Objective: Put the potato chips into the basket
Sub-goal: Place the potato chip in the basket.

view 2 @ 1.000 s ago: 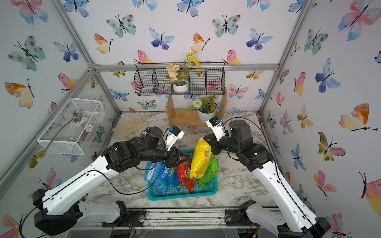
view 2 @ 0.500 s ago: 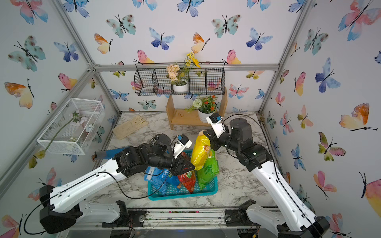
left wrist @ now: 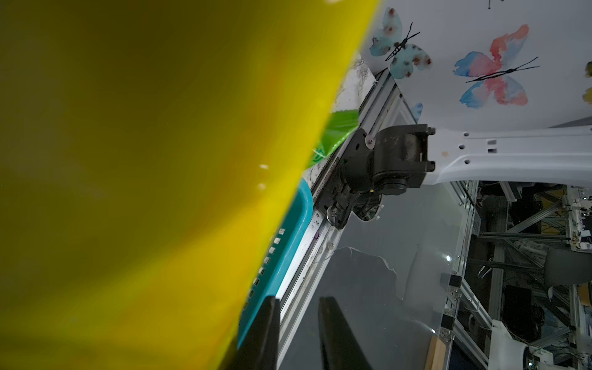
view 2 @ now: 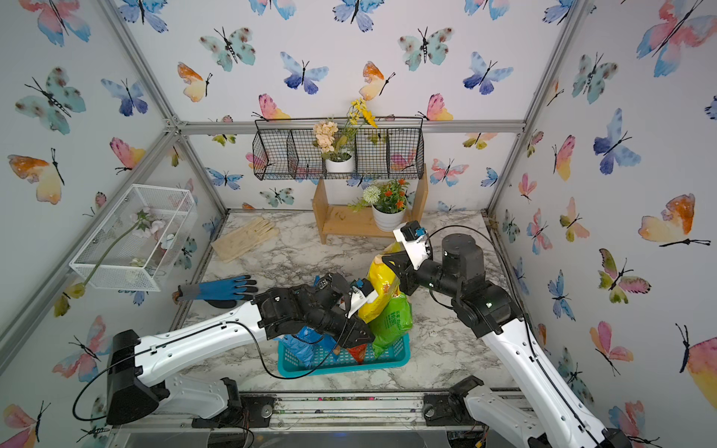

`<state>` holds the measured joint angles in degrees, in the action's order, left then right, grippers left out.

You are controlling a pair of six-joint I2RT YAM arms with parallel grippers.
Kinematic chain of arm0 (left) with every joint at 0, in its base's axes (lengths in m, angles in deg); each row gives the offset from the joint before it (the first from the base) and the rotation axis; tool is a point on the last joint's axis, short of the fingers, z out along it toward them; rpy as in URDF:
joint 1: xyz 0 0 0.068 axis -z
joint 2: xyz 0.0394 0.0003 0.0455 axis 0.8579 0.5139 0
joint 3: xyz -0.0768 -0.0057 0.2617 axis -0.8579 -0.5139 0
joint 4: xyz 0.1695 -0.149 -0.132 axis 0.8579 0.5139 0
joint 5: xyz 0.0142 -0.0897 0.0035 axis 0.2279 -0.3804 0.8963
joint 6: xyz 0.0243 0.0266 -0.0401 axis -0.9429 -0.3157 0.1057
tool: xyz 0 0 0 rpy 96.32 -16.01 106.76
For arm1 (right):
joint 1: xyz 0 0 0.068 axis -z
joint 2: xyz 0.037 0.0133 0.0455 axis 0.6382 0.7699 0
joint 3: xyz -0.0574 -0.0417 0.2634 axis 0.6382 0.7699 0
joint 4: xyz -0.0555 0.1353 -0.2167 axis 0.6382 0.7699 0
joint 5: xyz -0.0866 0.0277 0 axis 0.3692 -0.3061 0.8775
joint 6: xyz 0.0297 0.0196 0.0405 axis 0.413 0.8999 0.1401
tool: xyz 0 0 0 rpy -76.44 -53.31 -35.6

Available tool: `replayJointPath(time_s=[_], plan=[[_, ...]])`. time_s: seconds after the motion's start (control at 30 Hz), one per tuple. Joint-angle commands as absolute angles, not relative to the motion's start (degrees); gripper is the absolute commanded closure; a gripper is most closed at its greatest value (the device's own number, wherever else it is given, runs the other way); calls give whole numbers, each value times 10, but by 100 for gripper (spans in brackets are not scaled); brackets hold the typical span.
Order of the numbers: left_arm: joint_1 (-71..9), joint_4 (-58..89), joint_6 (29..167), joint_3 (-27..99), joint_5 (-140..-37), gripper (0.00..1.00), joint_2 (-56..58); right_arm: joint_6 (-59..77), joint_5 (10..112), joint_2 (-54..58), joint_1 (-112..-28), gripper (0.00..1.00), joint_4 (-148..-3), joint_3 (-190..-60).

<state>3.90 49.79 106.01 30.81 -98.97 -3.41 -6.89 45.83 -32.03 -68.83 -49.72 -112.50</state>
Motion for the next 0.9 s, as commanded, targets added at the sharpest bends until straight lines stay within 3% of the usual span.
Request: replayJointPath(time_s=[0.0,0.27,0.53,0.73,0.87], plan=[[35,448,1072,297,-987,73,-22,-45,409,-350,-686,97,-491,-1100],[49,441,1070,315,-1067,73,5,-49,402,-391,-686,97,-447,-1035],[67,555,1052,361,-1112,68,-67,-49,418,-406,-686,98,-458,-984],[56,604,1068,346,-999,62,-184,-43,382,-368,-689,97,-463,-980],[-1,612,1070,324,-981,61,-249,-39,393,-347,-708,98,-448,-985]])
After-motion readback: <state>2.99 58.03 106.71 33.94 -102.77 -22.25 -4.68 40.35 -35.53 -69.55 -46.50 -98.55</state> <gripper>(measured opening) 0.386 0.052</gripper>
